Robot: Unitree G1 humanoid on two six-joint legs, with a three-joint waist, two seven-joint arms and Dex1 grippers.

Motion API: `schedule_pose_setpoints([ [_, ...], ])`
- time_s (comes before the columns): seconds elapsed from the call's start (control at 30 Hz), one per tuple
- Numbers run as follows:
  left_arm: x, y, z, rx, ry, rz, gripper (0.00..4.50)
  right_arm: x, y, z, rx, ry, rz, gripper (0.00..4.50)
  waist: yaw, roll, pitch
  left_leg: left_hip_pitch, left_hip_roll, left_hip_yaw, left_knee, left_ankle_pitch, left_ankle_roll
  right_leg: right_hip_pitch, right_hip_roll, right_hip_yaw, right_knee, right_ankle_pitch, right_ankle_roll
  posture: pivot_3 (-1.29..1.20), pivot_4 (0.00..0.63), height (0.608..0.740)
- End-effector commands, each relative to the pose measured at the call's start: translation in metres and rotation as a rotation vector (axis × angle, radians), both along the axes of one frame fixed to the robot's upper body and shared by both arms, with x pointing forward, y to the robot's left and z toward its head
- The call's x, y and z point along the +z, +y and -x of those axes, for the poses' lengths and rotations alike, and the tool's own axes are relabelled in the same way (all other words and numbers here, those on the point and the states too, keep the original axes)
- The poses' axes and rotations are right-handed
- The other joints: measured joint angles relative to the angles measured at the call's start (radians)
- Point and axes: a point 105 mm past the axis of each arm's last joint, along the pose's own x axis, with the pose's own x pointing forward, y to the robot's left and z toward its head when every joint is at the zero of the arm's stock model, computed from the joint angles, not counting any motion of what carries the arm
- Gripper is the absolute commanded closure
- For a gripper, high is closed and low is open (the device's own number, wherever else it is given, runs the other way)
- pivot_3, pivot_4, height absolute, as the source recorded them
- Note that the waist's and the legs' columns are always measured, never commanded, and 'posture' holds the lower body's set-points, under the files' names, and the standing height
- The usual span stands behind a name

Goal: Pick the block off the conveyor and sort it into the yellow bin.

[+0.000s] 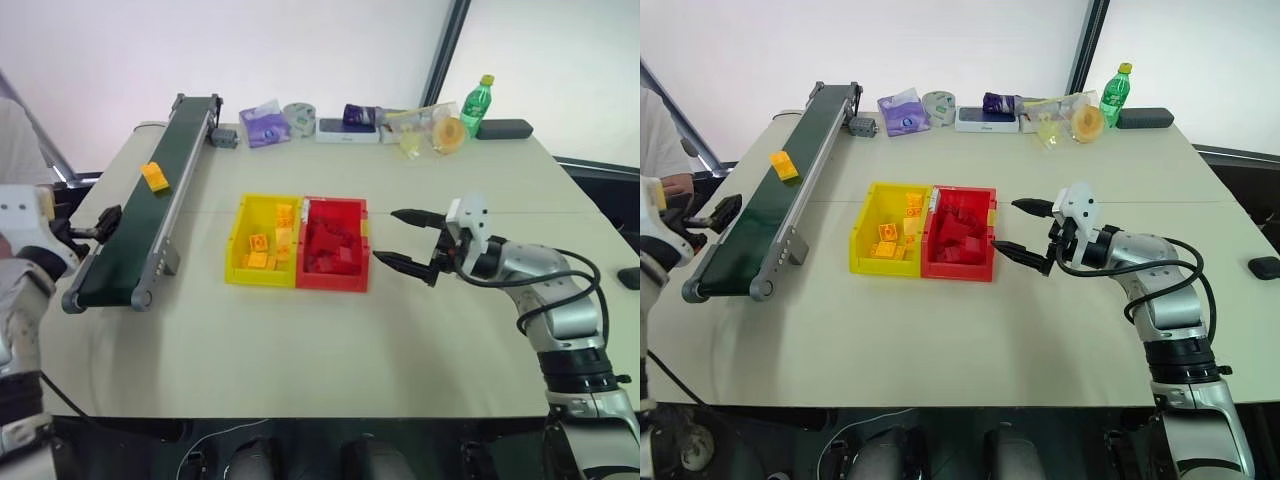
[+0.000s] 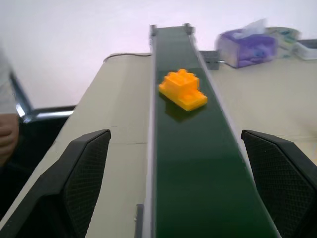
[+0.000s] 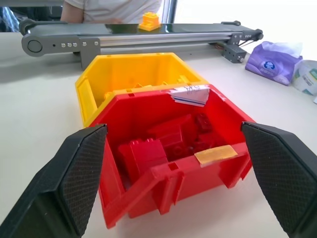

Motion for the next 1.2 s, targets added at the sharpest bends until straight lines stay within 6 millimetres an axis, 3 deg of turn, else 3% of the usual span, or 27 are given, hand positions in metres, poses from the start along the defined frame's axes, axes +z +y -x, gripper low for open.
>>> schedule_pose_setpoints([
  [0.03,0.015,-0.013,-0.011,0.033,-0.034,-0.026,0.04,0.018,0.01,0.004,0.039,-0.063,-0.016,0.0,-0.001,0.0,0.0,0.0,0.0,0.0,0.0,0.0,0.0,0.0,0.0,0.0,0.0,0.0,0.0,0.0,0.15,0.74],
  [0.27,-0.004,-0.031,-0.034,0.215,-0.015,0.037,0.04,0.019,0.021,0.005,0.076,-0.072,-0.021,0.0,-0.002,0.0,0.0,0.0,0.0,0.0,0.0,0.0,0.0,0.0,0.0,0.0,0.001,0.0,0.0,0.0,0.15,0.74],
  [0.4,-0.016,-0.055,-0.041,0.182,0.013,0.079,0.04,0.02,0.024,0.007,0.093,-0.068,-0.018,0.0,-0.002,0.0,0.0,0.0,0.0,0.0,0.0,0.0,0.0,0.0,0.001,0.0,0.001,0.0,0.0,0.0,0.15,0.74],
  [0.67,-0.022,-0.061,-0.042,0.252,0.026,0.086,0.04,0.018,0.024,0.008,0.088,-0.063,-0.024,0.0,-0.001,0.0,0.0,0.0,0.0,0.0,0.001,0.0,0.0,0.0,0.0,0.0,0.001,0.0,0.0,0.0,0.15,0.74],
  [0.97,-0.033,-0.05,-0.033,0.347,0.067,0.08,0.04,0.015,0.019,0.007,0.068,-0.061,-0.021,0.0,-0.001,0.0,0.0,0.0,0.0,0.0,0.001,0.0,0.0,0.0,0.0,0.0,0.001,0.0,0.0,0.0,0.15,0.74],
  [1.07,-0.027,-0.054,-0.031,0.325,0.033,0.134,0.94,0.015,0.017,0.006,0.061,-0.061,-0.02,0.0,-0.001,0.0,0.0,0.0,0.0,0.0,0.001,0.0,0.0,0.0,0.0,0.0,0.001,0.0,0.0,0.0,0.15,0.74],
  [1.2,-0.023,-0.05,-0.028,0.345,0.022,0.138,3.03,0.015,0.015,0.004,0.052,-0.062,-0.017,0.0,-0.001,0.0,0.0,0.0,0.0,0.0,0.002,0.0,0.0,0.0,0.0,0.0,0.002,0.0,0.0,0.0,0.15,0.74],
])
